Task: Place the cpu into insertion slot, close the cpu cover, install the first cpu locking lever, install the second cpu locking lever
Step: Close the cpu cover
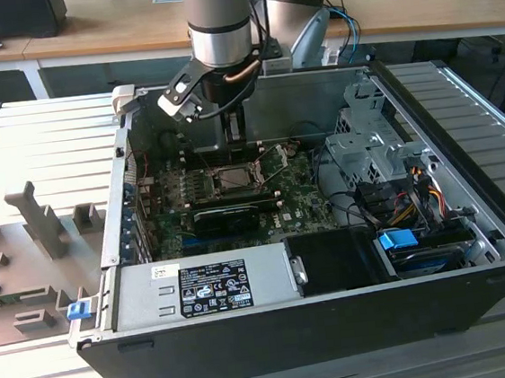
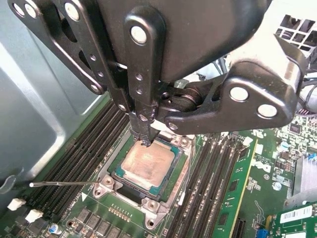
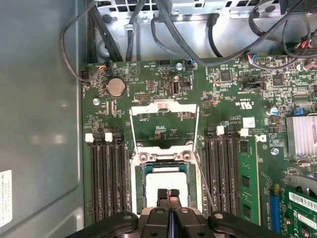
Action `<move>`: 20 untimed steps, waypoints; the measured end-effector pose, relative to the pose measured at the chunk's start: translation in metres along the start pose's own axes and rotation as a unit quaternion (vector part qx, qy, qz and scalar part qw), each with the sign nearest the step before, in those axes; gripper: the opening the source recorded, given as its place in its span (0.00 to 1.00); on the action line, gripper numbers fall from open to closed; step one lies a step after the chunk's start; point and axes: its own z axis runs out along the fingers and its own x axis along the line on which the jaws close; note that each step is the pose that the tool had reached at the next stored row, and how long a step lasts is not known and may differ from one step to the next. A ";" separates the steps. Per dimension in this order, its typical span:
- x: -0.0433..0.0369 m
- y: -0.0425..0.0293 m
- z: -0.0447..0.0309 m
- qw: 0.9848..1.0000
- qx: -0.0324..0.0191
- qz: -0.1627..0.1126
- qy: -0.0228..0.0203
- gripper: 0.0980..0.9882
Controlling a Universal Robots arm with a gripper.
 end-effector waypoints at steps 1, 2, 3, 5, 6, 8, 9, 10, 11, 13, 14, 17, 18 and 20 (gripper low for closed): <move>0.0000 0.0001 -0.0010 1.000 0.000 0.000 0.000 0.01; 0.0000 0.0001 -0.0019 1.000 0.000 0.000 0.000 0.01; 0.0001 0.0002 -0.0025 1.000 0.000 0.000 0.000 0.01; 0.0001 0.0004 -0.0049 1.000 0.000 0.000 0.000 0.01; 0.0002 0.0004 -0.0060 1.000 0.000 0.000 0.000 0.01; 0.0002 0.0006 -0.0080 1.000 0.000 0.000 0.000 0.01; 0.0002 0.0007 -0.0090 1.000 0.000 0.000 0.000 0.01; 0.0003 0.0008 -0.0107 1.000 0.000 0.000 0.000 0.01; 0.0003 0.0009 -0.0126 1.000 0.000 0.000 0.000 0.01; 0.0004 0.0011 -0.0151 1.000 0.000 0.000 0.000 0.01; 0.0005 0.0013 -0.0170 1.000 0.000 0.000 0.000 0.01; 0.0007 0.0016 -0.0212 1.000 0.000 0.000 0.000 0.01; 0.0008 0.0018 -0.0243 1.000 0.000 0.000 0.000 0.01; 0.0009 0.0022 -0.0268 1.000 0.000 0.000 0.000 0.01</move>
